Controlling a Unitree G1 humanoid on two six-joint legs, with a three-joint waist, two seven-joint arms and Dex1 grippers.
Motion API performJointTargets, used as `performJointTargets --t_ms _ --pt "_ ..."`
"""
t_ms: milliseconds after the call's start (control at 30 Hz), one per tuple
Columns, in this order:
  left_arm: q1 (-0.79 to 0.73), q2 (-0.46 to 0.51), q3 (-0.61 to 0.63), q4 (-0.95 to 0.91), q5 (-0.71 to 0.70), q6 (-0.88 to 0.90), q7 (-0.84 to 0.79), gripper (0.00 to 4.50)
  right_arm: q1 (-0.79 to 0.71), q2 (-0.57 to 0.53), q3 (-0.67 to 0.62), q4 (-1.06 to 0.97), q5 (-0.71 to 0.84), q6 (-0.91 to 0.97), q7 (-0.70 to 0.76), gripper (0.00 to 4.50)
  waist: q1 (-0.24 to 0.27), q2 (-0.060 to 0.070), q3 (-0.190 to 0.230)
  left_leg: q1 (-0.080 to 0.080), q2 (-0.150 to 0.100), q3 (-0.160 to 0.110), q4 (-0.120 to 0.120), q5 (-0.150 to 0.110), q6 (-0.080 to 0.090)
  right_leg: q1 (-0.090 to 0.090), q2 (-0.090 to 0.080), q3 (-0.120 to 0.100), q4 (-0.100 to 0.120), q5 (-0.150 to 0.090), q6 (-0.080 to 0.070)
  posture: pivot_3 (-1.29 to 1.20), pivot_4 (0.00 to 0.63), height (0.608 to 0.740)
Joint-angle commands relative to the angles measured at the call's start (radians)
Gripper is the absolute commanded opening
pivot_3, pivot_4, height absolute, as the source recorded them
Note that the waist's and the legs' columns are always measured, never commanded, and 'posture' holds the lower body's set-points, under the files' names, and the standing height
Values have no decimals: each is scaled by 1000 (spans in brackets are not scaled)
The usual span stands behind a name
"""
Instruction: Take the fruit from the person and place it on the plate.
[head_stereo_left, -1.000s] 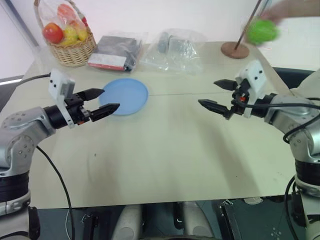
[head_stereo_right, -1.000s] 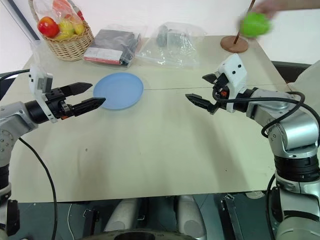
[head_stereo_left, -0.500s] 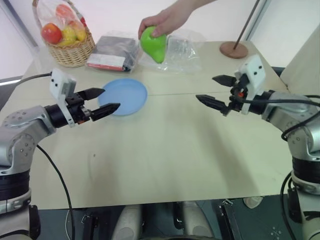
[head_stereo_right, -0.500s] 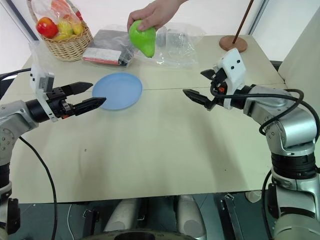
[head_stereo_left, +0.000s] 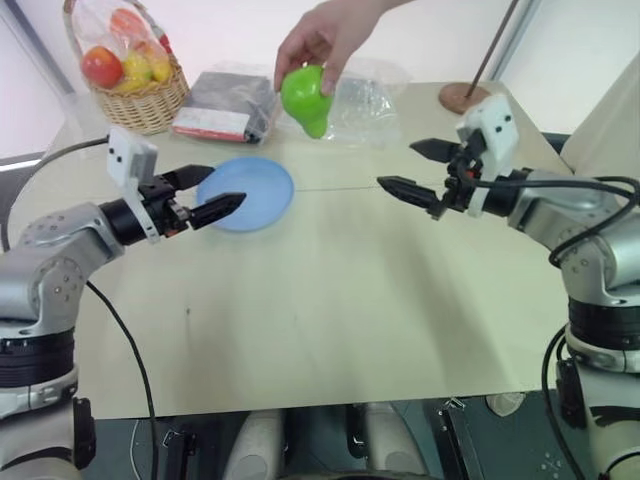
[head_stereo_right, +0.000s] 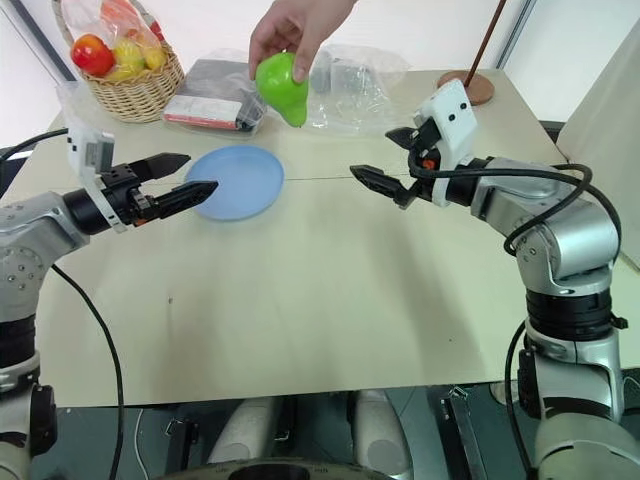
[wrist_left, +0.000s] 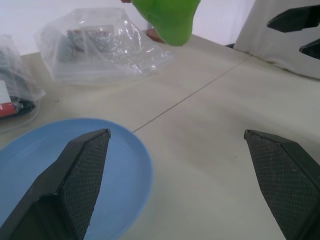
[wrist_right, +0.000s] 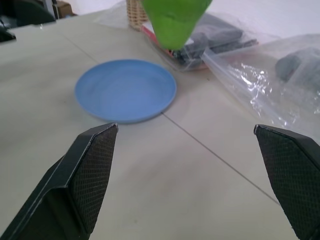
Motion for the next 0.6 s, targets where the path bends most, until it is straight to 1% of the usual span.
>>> performJointTargets --t_ms 33,167,267,600 --pt "-17 6 17 -6 6 -24 2 4500 -85 77 35 64 -37 -52 -31 4471 -2 0 0 0 0 0 0 0 0 0 0 0 0 0 0 0 150 740" --pt "-12 7 24 -9 6 -24 5 4500 -149 163 78 193 -95 -120 -40 4471 1 0 0 0 0 0 0 0 0 0 0 0 0 0 0 0 150 740" --pt "-2 9 29 -23 4 -21 11 4500 -202 216 82 293 -125 -167 -49 4471 5 0 0 -1 -1 0 0 0 0 0 -1 0 0 0 0 0 150 740" --pt "20 20 49 -50 -5 -16 30 4500 -296 296 82 488 -196 -278 -39 4471 -1 0 0 -1 -1 0 -2 0 0 -2 -1 0 0 0 0 0 150 740"
